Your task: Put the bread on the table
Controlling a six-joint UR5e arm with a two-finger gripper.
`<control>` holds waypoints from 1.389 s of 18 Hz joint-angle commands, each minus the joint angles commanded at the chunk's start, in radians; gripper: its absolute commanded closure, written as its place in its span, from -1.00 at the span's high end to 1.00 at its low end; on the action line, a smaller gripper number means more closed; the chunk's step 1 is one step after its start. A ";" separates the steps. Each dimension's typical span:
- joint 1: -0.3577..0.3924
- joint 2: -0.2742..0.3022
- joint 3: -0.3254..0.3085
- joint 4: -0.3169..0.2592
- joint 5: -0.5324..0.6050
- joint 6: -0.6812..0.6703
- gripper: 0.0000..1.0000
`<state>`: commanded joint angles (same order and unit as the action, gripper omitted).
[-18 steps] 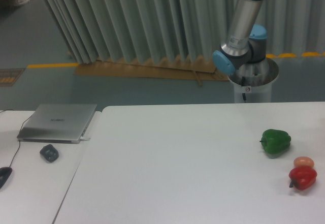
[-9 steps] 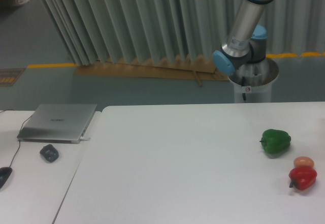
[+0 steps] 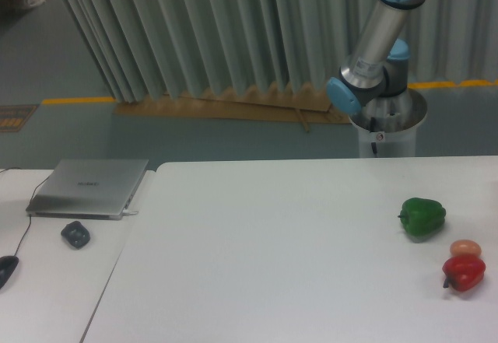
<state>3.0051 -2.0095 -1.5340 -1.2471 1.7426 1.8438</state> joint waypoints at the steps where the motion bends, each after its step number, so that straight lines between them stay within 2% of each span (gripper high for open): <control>1: 0.002 -0.003 0.002 -0.002 0.000 0.000 1.00; 6: 0.002 -0.003 -0.027 0.003 0.012 -0.003 1.00; 11: 0.006 -0.002 -0.031 0.003 0.025 0.000 0.98; 12: 0.006 -0.002 -0.028 0.002 0.035 0.002 0.57; 13: 0.003 -0.002 -0.028 0.002 0.066 0.000 0.02; 15: -0.012 -0.006 -0.028 -0.002 0.124 -0.005 -0.25; 19: -0.023 -0.008 -0.029 -0.002 0.143 -0.012 -0.45; 20: -0.025 -0.008 -0.031 -0.002 0.144 -0.015 -0.61; 25: -0.026 -0.005 -0.005 -0.017 0.147 -0.029 -0.62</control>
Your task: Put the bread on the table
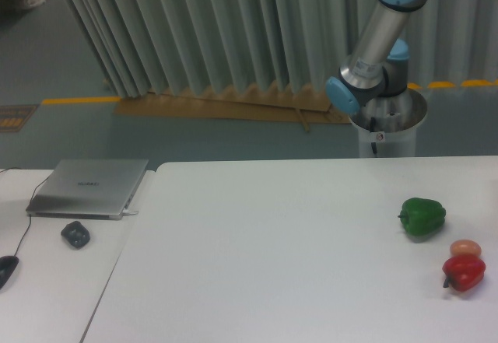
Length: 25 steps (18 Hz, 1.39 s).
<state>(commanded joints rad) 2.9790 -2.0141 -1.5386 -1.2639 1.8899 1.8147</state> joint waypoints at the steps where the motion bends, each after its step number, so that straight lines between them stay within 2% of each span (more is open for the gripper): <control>1: -0.002 0.006 0.024 -0.041 -0.008 -0.003 -0.62; 2: -0.009 0.005 0.060 -0.102 -0.012 -0.029 -0.62; 4: -0.040 0.008 0.106 -0.153 -0.014 -0.095 -0.62; 6: -0.075 0.029 0.127 -0.164 -0.076 -0.144 -0.62; 8: -0.104 0.043 0.155 -0.167 -0.228 -0.274 -0.62; 9: -0.138 0.054 0.146 -0.166 -0.306 -0.360 -0.62; 12: -0.192 0.078 0.141 -0.175 -0.321 -0.426 -0.62; 15: -0.233 0.101 0.130 -0.173 -0.411 -0.553 -0.62; 17: -0.288 0.109 0.104 -0.173 -0.420 -0.612 -0.62; 20: -0.381 0.114 0.086 -0.169 -0.433 -0.785 -0.62; 25: -0.463 0.149 0.051 -0.170 -0.479 -0.861 -0.62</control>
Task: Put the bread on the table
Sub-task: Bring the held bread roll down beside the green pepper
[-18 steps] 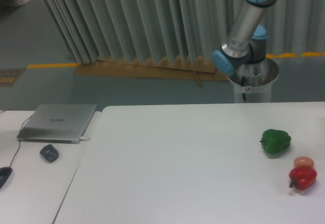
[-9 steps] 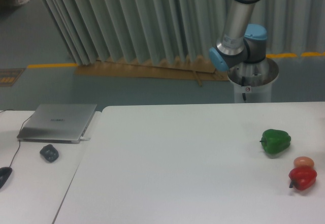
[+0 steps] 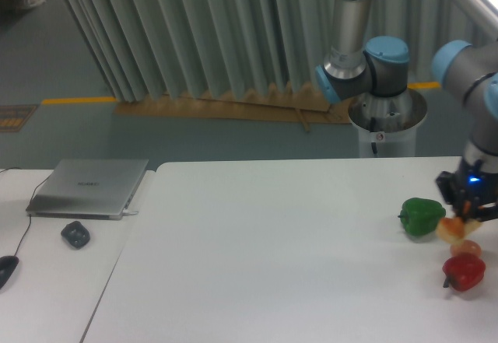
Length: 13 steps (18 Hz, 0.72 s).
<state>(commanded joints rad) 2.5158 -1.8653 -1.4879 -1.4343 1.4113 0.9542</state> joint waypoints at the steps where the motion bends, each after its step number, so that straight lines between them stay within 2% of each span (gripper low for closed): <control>1: -0.015 -0.002 -0.003 0.002 0.000 -0.020 -0.62; 4: -0.063 -0.012 -0.005 0.011 0.000 -0.110 -0.62; 6: -0.091 -0.034 -0.006 0.066 0.008 -0.187 -0.59; 8: -0.092 -0.031 -0.008 0.078 0.018 -0.180 -0.54; 10: -0.092 -0.032 -0.009 0.078 0.024 -0.158 -0.16; 12: -0.092 -0.032 -0.012 0.078 0.053 -0.134 0.99; 13: -0.092 -0.032 -0.014 0.077 0.064 -0.132 1.00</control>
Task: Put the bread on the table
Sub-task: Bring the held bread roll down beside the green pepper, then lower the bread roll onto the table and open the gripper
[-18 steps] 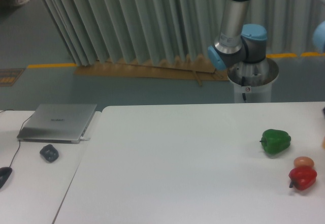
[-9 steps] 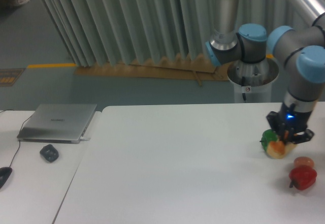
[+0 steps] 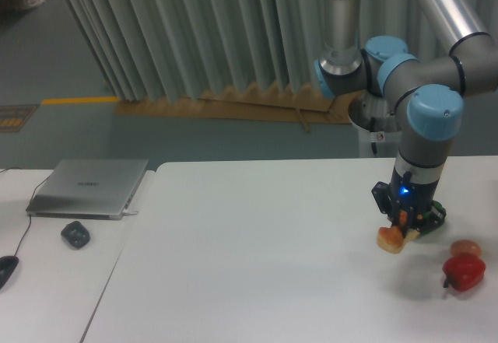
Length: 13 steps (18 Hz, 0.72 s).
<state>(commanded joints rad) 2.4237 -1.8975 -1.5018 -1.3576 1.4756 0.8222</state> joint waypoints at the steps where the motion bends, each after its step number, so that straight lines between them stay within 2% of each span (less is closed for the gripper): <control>1: -0.002 0.002 -0.003 0.002 0.006 0.002 1.00; 13: -0.012 0.002 -0.018 0.014 0.034 0.014 1.00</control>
<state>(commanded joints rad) 2.4114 -1.8960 -1.5203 -1.3437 1.5093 0.8360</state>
